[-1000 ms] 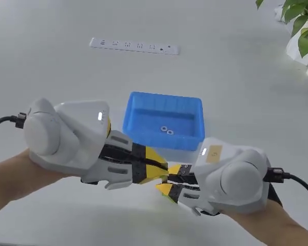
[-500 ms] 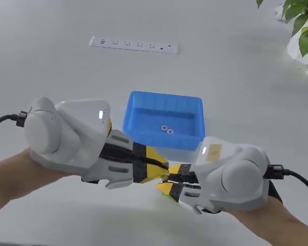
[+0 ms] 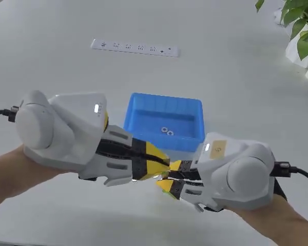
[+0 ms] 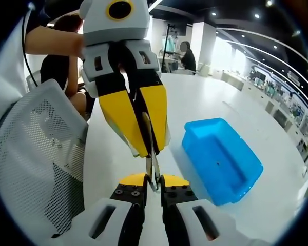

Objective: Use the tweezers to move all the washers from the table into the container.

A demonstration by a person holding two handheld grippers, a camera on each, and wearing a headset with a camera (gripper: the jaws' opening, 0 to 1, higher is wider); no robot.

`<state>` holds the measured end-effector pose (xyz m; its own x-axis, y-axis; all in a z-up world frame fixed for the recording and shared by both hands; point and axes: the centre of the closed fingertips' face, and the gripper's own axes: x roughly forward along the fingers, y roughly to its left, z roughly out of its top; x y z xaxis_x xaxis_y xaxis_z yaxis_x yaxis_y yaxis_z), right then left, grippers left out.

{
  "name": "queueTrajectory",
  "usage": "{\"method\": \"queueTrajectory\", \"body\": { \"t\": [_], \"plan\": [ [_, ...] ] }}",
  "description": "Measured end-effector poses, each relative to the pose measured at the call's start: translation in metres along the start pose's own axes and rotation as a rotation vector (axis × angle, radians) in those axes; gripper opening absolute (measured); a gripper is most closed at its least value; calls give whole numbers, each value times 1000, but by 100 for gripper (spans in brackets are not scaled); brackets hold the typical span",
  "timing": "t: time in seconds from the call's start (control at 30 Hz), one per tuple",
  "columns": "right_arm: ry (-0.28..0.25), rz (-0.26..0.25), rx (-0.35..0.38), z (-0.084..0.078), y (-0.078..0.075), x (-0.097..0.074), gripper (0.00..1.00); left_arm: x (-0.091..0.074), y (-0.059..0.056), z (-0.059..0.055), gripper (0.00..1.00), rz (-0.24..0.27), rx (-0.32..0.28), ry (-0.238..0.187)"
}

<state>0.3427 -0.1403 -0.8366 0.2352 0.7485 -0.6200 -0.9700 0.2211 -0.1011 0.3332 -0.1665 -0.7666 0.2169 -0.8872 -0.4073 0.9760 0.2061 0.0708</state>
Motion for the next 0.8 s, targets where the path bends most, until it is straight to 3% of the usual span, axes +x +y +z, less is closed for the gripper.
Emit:
{"method": "queueTrajectory", "body": {
  "t": [0.37, 0.8],
  "plan": [
    [-39, -69, -109, 39, -34, -17, 11, -18, 27, 36, 5, 66, 94, -45],
    [-52, -118, -166, 62, -70, -13, 11, -27, 63, 48, 5, 123, 155, -46]
  ]
}}
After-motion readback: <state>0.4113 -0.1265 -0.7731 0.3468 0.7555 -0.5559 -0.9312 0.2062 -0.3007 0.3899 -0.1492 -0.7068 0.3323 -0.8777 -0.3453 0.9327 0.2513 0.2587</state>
